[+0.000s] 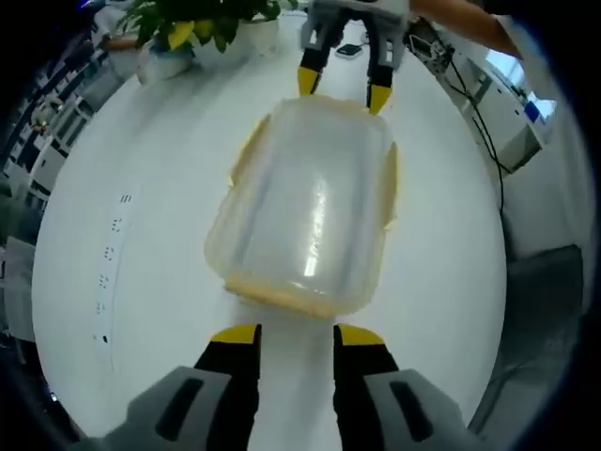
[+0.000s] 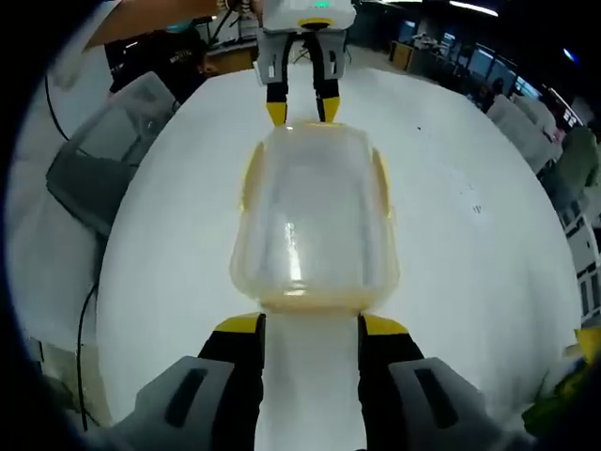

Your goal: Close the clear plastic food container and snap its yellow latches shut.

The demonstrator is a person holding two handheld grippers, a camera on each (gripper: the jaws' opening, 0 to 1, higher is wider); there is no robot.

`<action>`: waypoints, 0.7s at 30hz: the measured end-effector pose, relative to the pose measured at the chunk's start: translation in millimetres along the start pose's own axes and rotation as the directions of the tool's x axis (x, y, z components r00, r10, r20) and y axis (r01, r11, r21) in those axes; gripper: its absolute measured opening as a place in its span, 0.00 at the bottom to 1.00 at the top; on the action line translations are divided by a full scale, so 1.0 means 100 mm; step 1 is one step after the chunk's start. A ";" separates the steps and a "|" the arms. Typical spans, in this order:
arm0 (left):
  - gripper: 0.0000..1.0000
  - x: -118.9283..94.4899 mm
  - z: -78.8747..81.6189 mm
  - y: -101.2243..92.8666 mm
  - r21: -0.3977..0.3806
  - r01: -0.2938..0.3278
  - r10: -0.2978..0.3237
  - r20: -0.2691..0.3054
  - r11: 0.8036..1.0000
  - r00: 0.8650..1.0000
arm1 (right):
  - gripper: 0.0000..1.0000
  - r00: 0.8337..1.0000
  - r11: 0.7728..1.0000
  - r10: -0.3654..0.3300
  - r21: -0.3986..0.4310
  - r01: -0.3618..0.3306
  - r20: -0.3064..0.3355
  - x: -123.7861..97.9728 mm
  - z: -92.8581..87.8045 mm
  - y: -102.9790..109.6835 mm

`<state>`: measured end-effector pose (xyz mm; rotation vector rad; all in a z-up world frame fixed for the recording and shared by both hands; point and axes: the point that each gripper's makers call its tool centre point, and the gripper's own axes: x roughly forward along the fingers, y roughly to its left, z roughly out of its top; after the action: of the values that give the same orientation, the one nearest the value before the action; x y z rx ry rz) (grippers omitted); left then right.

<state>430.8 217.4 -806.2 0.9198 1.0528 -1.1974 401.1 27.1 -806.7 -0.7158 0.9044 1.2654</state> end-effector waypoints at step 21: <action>0.57 -0.53 0.44 -0.04 -0.623 0.190 0.130 0.431 0.759 0.893 | 0.35 0.946 0.810 -0.259 0.578 0.103 0.194 -0.61 0.24 -0.21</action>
<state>430.8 188.9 -743.3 0.0529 0.9924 -0.8938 421.9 15.1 -741.7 -0.1482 0.8994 0.8267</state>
